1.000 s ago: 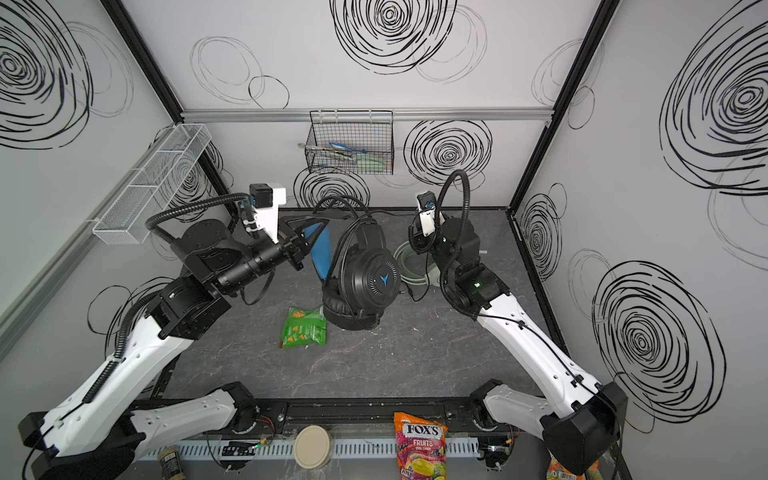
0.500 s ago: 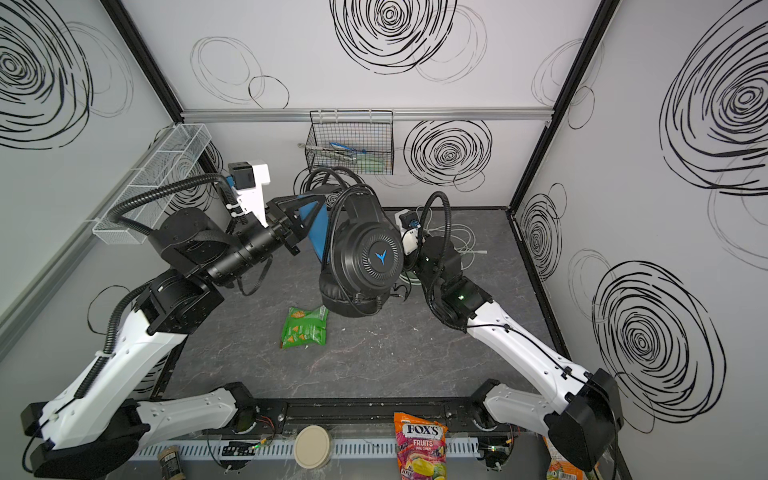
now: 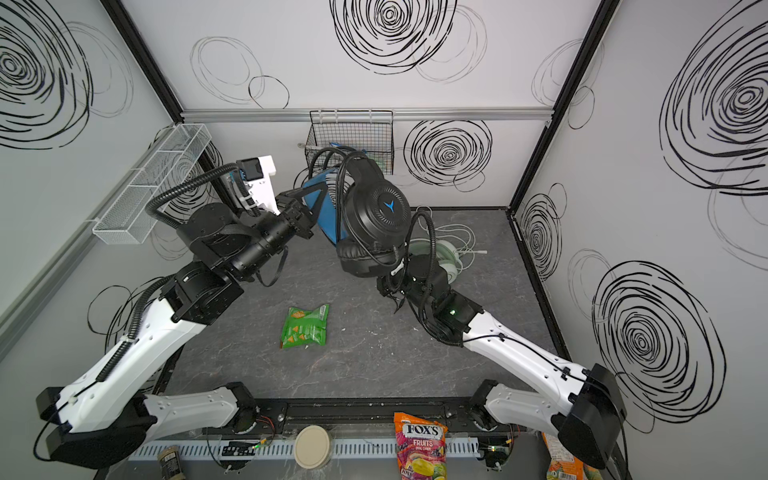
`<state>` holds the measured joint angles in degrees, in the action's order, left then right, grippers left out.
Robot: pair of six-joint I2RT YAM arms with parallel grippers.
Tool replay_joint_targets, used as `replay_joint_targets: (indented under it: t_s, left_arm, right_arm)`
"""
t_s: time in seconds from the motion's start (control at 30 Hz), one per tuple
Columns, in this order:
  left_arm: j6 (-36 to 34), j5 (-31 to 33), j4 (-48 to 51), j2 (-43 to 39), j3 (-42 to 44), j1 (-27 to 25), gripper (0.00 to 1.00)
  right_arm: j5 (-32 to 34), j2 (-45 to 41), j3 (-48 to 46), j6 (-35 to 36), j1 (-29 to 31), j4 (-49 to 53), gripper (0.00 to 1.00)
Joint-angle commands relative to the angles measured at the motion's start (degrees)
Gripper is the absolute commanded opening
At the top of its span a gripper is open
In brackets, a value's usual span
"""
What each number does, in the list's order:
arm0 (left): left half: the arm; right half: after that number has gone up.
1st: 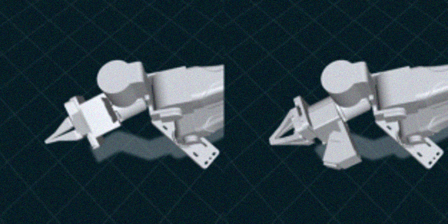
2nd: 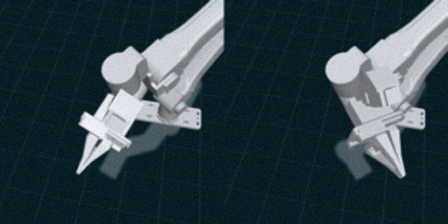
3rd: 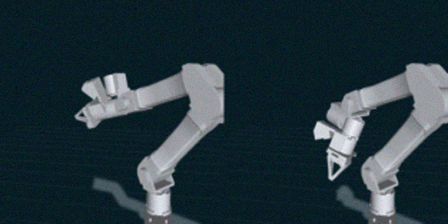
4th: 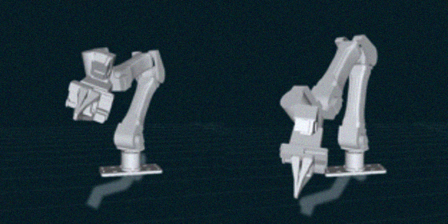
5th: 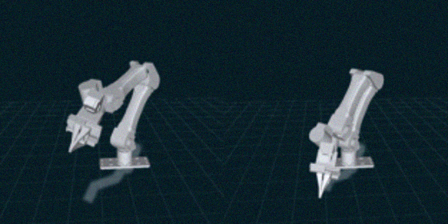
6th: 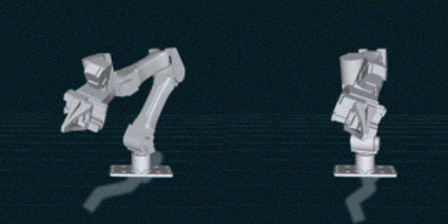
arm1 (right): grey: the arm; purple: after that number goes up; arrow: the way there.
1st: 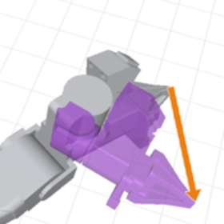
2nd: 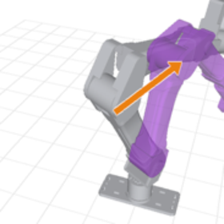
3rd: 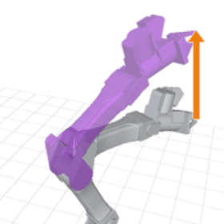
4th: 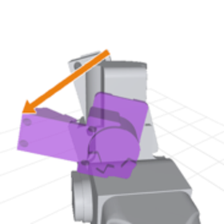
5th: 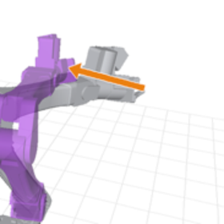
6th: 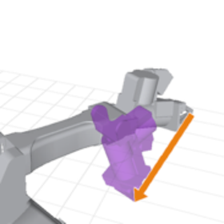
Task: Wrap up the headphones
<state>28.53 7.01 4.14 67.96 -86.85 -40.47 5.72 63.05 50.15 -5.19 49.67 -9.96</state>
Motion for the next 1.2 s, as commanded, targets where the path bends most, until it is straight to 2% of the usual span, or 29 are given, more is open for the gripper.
replay_joint_targets:
  t_s: [0.0,0.17,0.47,0.57,0.87,1.17]
  left_arm:
    - [8.7,6.1,-10.8,0.7,-1.4,1.1,0.00]
    - [13.5,9.4,-8.7,3.9,-4.3,1.8,0.00]
    - [17.1,17.1,-1.8,7.7,-7.6,2.6,0.00]
    - [16.2,18.7,0.0,8.5,-7.7,3.2,0.00]
    - [3.5,31.2,4.2,9.9,-7.1,3.7,0.00]
    - [-9.7,39.7,1.5,10.8,-3.4,2.2,0.00]
  right_arm:
    - [1.2,-2.1,-1.0,-2.1,1.9,1.0,0.00]
    - [2.1,-3.1,-2.2,-2.8,4.4,2.0,0.00]
    - [6.9,-3.0,-2.2,-1.1,10.3,5.7,0.00]
    - [9.1,-3.0,-1.4,0.2,12.4,7.7,0.00]
    - [19.6,-0.9,5.0,5.3,21.4,17.7,0.00]
    - [29.8,3.1,15.0,11.5,27.5,27.7,0.00]
